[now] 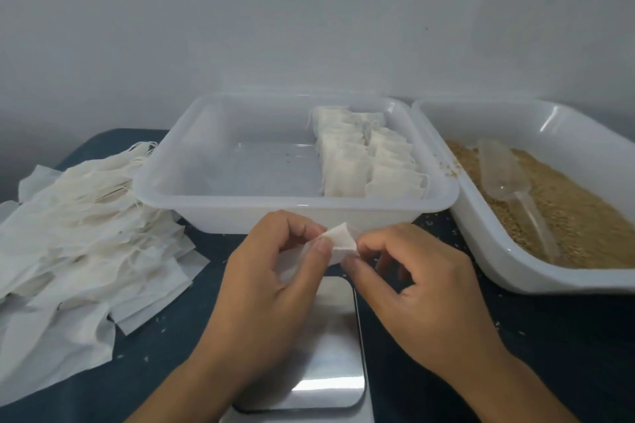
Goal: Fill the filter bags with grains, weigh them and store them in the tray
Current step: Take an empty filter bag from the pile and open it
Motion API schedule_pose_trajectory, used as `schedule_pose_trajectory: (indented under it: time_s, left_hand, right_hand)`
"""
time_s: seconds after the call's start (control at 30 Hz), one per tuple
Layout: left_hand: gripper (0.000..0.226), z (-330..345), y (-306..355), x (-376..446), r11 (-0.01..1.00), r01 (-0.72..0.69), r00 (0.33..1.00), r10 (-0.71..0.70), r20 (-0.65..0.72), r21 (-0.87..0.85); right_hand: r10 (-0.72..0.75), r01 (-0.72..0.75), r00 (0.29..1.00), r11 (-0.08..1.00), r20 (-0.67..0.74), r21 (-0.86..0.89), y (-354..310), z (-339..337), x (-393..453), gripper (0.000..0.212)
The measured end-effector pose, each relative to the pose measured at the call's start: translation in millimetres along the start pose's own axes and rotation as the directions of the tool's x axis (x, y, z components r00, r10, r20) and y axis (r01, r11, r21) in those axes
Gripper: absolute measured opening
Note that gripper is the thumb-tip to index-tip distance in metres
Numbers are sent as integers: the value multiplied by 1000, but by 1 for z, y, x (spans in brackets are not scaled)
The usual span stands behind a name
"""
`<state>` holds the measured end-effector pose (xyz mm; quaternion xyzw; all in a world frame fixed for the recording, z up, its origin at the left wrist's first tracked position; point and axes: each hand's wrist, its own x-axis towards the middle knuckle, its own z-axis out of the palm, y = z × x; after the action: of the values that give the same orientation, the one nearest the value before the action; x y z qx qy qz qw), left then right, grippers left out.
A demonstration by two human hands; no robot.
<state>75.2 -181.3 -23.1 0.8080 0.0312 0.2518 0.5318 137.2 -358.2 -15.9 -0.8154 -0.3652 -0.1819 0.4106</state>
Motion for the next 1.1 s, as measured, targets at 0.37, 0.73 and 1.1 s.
schedule_pose_trajectory:
  time_s: [0.37, 0.73, 1.1]
  left_hand:
    - [66, -19, 7, 0, 993, 17, 890, 39, 455, -119]
    - [27, -15, 32, 28, 997, -41, 730, -19, 683, 71]
    - [41, 4, 45, 48, 970, 124, 416, 141, 898, -209]
  right_hand:
    - [-28, -2, 989, 979, 145, 206, -13, -13, -4, 11]
    - [8, -111, 929, 959, 369, 259, -7, -38, 1, 18]
    - [-24, -167, 863, 929, 505, 330, -2, -60, 14, 32]
